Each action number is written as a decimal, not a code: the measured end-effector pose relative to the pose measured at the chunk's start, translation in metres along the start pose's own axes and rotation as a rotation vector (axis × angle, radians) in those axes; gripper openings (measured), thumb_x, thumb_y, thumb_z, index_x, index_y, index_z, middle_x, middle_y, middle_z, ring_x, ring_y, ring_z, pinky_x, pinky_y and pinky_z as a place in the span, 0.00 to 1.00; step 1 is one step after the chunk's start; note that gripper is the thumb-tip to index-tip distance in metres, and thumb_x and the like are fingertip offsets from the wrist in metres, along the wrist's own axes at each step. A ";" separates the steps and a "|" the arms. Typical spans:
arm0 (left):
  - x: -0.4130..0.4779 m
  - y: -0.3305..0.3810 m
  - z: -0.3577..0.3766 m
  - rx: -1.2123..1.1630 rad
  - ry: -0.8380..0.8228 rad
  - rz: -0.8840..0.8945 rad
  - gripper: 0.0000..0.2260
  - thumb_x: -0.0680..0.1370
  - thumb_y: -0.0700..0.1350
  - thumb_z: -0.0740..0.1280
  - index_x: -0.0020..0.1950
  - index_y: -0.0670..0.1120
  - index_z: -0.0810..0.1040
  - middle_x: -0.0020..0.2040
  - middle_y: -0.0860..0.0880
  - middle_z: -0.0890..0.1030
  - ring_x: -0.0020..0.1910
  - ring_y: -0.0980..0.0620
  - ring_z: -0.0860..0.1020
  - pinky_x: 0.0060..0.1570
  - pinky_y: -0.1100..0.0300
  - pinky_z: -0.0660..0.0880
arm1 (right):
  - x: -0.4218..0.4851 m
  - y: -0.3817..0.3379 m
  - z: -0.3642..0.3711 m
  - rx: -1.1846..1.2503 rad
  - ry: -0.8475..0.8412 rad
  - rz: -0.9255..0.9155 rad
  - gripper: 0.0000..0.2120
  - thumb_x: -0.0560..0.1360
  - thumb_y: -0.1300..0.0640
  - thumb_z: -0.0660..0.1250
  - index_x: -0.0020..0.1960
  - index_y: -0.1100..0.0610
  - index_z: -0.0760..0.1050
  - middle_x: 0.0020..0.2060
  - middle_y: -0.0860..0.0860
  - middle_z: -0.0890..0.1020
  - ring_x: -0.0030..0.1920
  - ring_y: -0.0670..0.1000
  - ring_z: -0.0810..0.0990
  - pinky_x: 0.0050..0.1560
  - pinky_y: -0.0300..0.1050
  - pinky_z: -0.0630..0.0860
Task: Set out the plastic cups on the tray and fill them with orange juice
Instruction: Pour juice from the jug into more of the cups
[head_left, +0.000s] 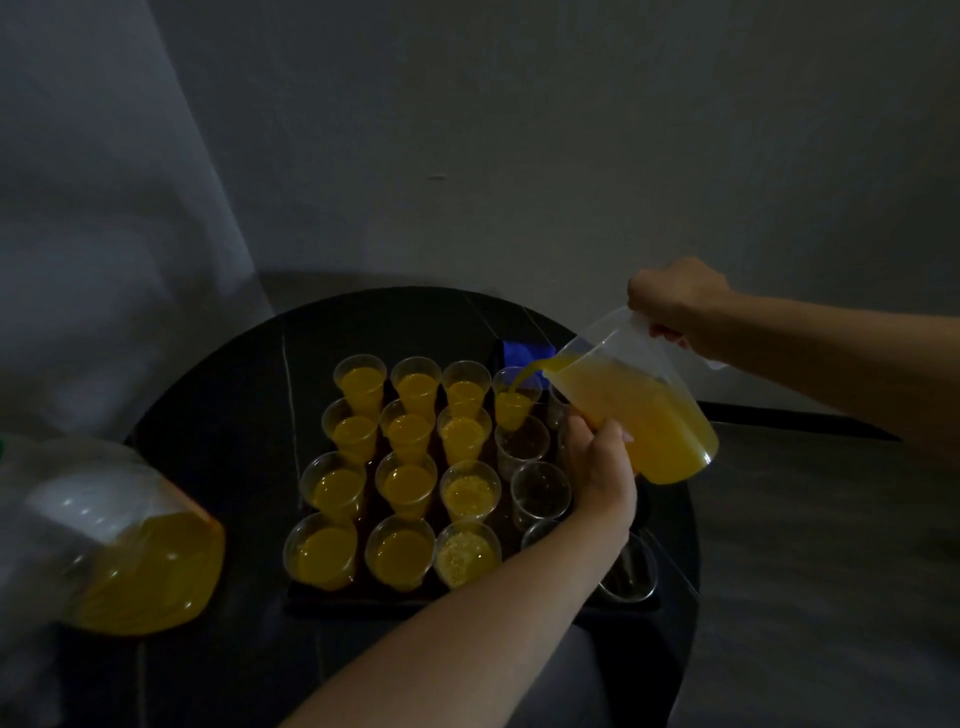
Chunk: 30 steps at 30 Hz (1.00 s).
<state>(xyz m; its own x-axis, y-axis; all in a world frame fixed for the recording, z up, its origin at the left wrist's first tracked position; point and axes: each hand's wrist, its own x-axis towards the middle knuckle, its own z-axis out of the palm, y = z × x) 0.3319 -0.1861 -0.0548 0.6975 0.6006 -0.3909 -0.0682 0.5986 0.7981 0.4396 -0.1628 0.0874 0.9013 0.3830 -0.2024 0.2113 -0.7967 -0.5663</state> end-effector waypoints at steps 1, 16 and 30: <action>0.000 0.000 0.000 0.006 0.001 -0.002 0.31 0.68 0.47 0.64 0.72 0.59 0.67 0.66 0.49 0.74 0.64 0.46 0.75 0.67 0.38 0.72 | 0.000 0.000 0.000 0.000 -0.005 0.000 0.12 0.78 0.54 0.60 0.42 0.61 0.74 0.35 0.56 0.76 0.32 0.52 0.71 0.30 0.41 0.65; -0.004 0.001 -0.003 0.013 -0.021 -0.001 0.29 0.76 0.40 0.63 0.75 0.60 0.64 0.66 0.50 0.73 0.63 0.48 0.74 0.68 0.38 0.72 | 0.000 0.003 0.001 0.005 -0.021 -0.005 0.11 0.79 0.53 0.61 0.44 0.59 0.73 0.37 0.55 0.76 0.34 0.51 0.72 0.31 0.41 0.68; -0.002 0.003 -0.001 0.055 0.003 -0.016 0.23 0.66 0.47 0.64 0.58 0.67 0.68 0.63 0.50 0.75 0.61 0.48 0.75 0.66 0.38 0.72 | 0.003 0.004 0.000 0.010 -0.006 -0.003 0.12 0.80 0.53 0.60 0.42 0.59 0.73 0.35 0.55 0.76 0.32 0.50 0.71 0.28 0.40 0.65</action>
<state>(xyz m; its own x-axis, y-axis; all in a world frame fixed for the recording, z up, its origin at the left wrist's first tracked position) 0.3295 -0.1851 -0.0524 0.6964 0.5924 -0.4052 -0.0176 0.5784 0.8155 0.4437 -0.1649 0.0843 0.8985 0.3879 -0.2055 0.2101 -0.7911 -0.5744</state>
